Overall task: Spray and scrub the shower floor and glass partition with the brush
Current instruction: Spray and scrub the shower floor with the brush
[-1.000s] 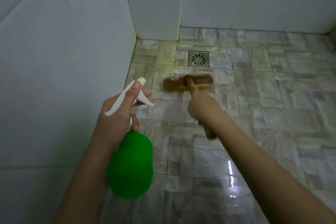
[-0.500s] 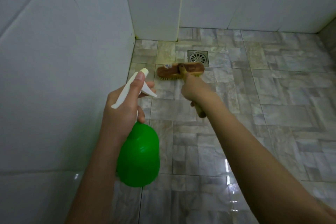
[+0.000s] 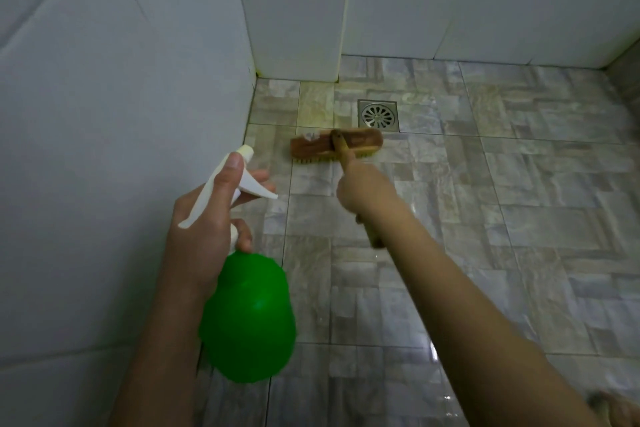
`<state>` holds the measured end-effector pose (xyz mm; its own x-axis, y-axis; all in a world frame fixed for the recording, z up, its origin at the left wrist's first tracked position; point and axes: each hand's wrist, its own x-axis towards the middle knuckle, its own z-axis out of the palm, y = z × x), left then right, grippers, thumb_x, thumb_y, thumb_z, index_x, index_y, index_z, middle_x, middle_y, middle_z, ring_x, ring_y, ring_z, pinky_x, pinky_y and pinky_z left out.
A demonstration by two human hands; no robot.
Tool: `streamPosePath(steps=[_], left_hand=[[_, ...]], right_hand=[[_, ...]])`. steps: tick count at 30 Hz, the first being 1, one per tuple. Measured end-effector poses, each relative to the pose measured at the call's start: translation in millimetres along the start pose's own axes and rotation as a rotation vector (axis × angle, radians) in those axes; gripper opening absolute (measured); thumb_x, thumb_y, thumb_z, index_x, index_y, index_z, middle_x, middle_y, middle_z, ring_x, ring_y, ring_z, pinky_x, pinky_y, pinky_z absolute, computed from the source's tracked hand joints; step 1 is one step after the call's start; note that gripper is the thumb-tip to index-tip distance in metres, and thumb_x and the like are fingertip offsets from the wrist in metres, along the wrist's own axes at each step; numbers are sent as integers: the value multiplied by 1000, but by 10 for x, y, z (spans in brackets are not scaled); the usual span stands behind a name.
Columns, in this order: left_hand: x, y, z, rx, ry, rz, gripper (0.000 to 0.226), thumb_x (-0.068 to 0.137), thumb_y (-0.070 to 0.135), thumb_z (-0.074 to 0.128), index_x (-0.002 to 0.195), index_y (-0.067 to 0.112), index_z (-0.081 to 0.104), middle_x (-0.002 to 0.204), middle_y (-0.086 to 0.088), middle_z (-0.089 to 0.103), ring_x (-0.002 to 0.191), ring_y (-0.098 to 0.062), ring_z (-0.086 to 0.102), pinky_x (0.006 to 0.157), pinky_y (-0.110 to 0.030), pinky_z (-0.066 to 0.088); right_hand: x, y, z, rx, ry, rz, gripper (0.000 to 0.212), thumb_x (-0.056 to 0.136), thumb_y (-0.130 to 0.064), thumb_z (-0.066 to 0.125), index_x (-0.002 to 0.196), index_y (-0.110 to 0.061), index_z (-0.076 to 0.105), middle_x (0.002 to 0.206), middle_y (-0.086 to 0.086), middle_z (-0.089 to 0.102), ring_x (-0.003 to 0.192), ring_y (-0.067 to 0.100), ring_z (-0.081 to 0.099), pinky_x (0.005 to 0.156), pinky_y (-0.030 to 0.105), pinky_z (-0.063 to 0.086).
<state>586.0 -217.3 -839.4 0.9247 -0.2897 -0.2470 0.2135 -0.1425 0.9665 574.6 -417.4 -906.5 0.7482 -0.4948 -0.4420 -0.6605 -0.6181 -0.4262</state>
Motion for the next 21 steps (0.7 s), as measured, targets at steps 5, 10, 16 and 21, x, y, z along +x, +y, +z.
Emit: streamPosePath(steps=[5,10,16,21], left_hand=[[-2,-1,-22,-19,1,-25,33,87,69,51,89,47,76,105,8,78,38,-12,43,56,-30,43],[-17,6,-4,-13,10,-28,28,90,65,51,76,57,75,102,10,78,37,-10,43,55,-28,41],[-103,60,-37,-46,31,-10,33,86,65,50,81,48,78,103,10,78,39,-12,45,53,-29,43],[-164,73,-110,-38,16,4,31,89,65,51,83,50,78,104,10,78,40,-10,47,47,-26,42]], right_hand=[[-653,165,287,-75,-20,-28,86,94,-5,37,147,-47,-16,70,3,53,55,15,53,52,32,49],[-308,137,234,-81,3,-102,83,96,-6,37,147,-49,-13,74,5,56,55,17,55,47,31,49],[169,477,-380,-180,-76,-281,67,100,-17,37,144,-58,7,101,11,57,67,26,60,48,34,52],[-212,972,-626,-332,-368,-320,60,100,-27,46,136,-59,11,82,-9,53,64,15,60,60,29,53]])
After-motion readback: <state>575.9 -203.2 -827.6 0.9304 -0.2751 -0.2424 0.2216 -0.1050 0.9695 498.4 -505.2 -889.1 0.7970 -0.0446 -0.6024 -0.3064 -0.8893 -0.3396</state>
